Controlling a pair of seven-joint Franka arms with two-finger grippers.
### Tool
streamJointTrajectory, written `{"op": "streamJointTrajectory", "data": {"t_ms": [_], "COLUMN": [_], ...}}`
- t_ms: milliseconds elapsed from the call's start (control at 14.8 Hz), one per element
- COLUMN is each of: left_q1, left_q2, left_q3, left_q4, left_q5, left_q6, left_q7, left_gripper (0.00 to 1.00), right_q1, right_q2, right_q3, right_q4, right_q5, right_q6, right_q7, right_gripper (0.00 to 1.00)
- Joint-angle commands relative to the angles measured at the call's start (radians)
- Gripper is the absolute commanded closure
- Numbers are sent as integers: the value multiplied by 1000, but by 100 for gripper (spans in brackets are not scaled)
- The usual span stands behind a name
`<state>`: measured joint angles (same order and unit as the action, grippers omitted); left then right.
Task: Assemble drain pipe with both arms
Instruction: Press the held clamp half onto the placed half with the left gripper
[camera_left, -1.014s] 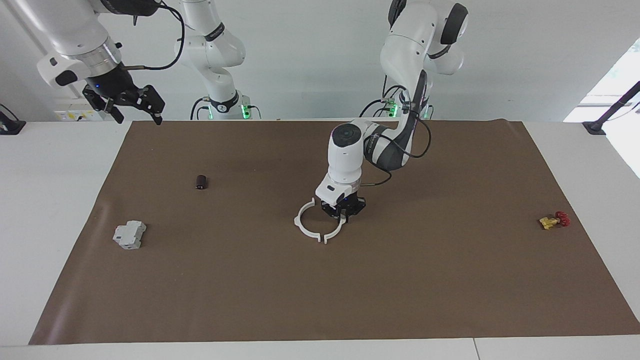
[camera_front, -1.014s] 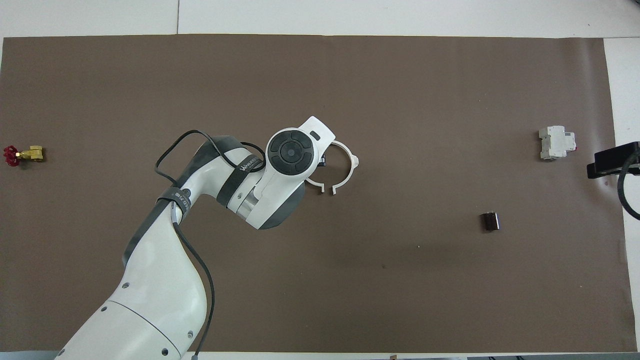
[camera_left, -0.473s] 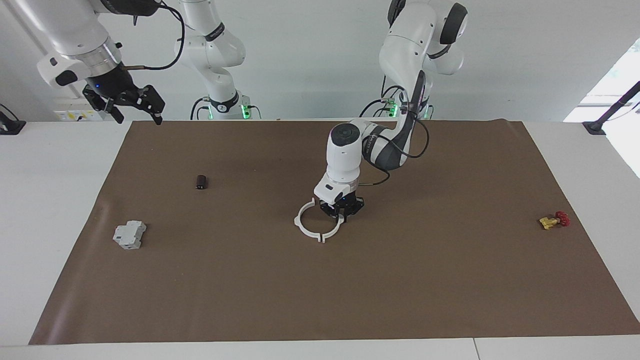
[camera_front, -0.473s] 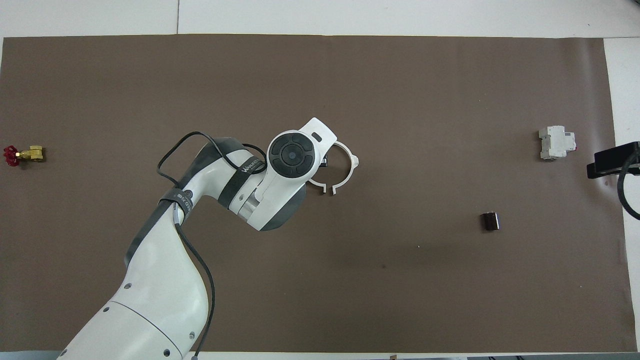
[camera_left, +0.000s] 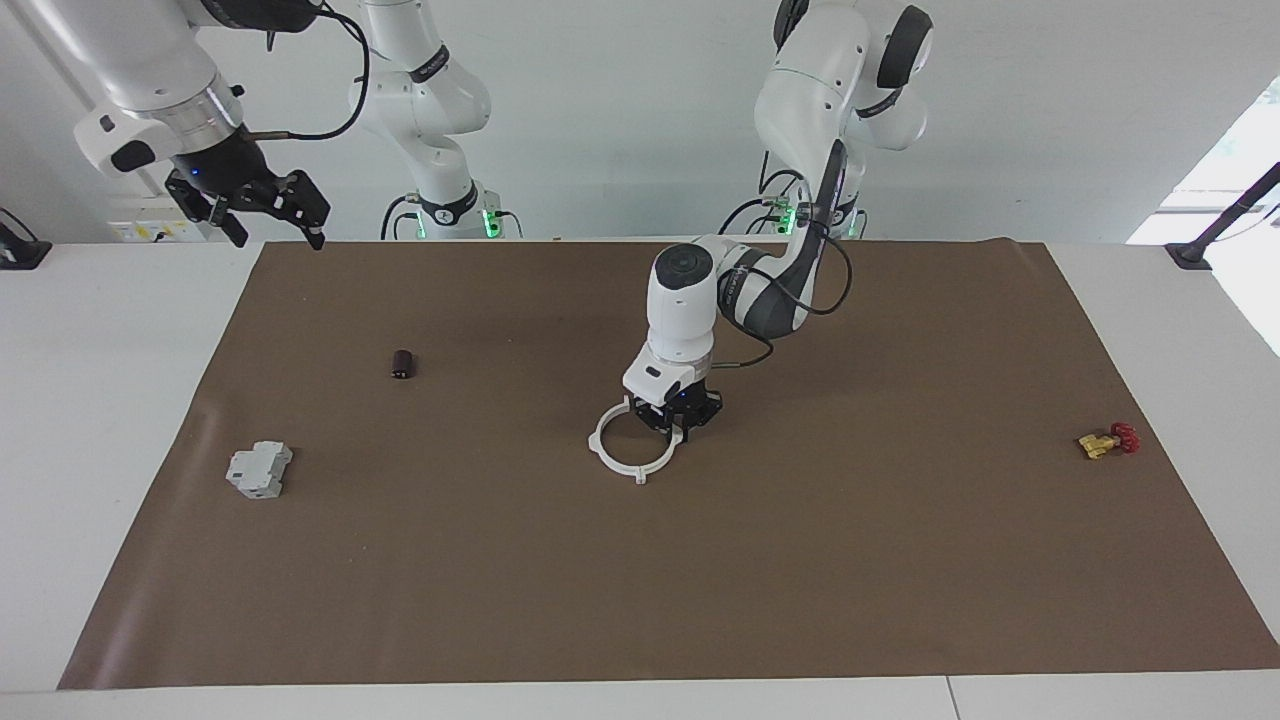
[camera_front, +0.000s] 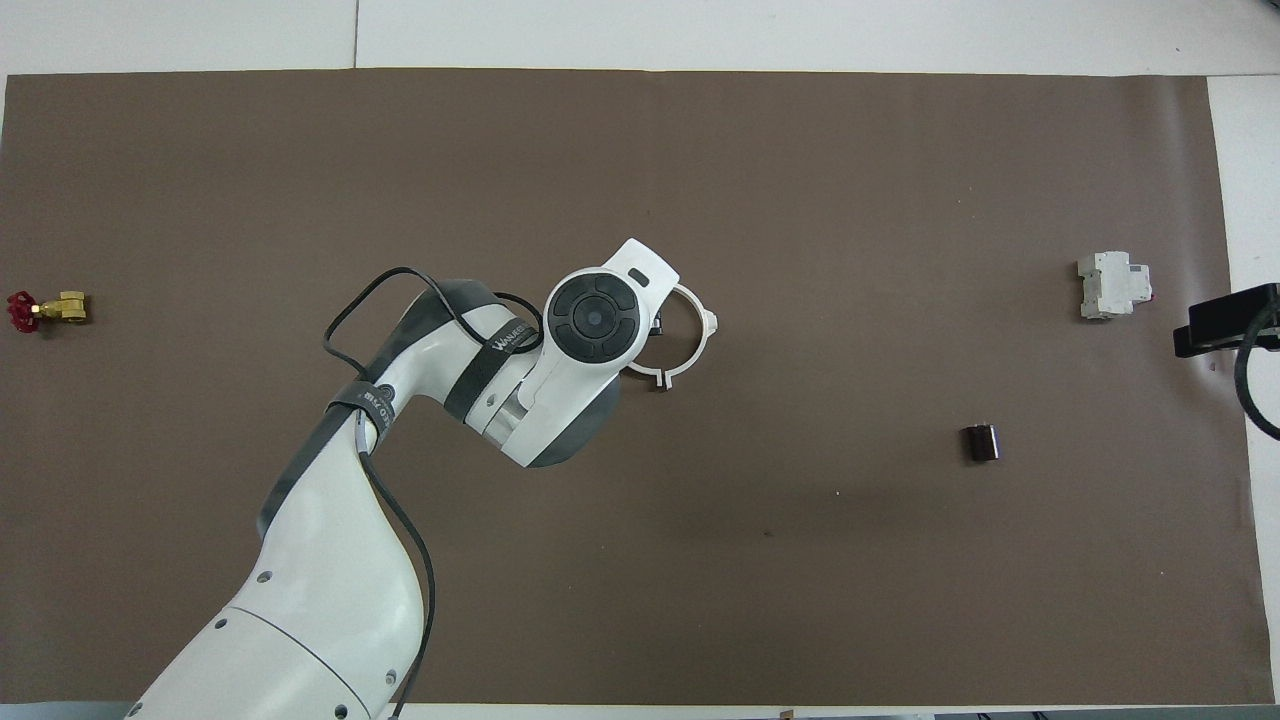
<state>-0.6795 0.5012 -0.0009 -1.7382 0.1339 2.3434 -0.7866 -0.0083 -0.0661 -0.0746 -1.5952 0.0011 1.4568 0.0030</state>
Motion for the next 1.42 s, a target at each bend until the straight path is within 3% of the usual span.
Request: {"op": "streamJointTrajectory", "data": {"t_ms": [0, 1351], "left_q1": [-12, -15], "left_q2": [-29, -36], "left_q3": [10, 12], "left_q4": [-43, -63], "left_q5": [9, 9], "left_q6": [27, 59], "left_q7": [-25, -25], "left_gripper": [100, 100], "right_q1": [-15, -15], "right_q2": [-15, -15], "right_q3": [10, 10], "right_q4": [-19, -20], "right_q5": [-1, -1], "right_q6": [10, 10], "right_q7": [-21, -21], "right_gripper": [0, 0]}}
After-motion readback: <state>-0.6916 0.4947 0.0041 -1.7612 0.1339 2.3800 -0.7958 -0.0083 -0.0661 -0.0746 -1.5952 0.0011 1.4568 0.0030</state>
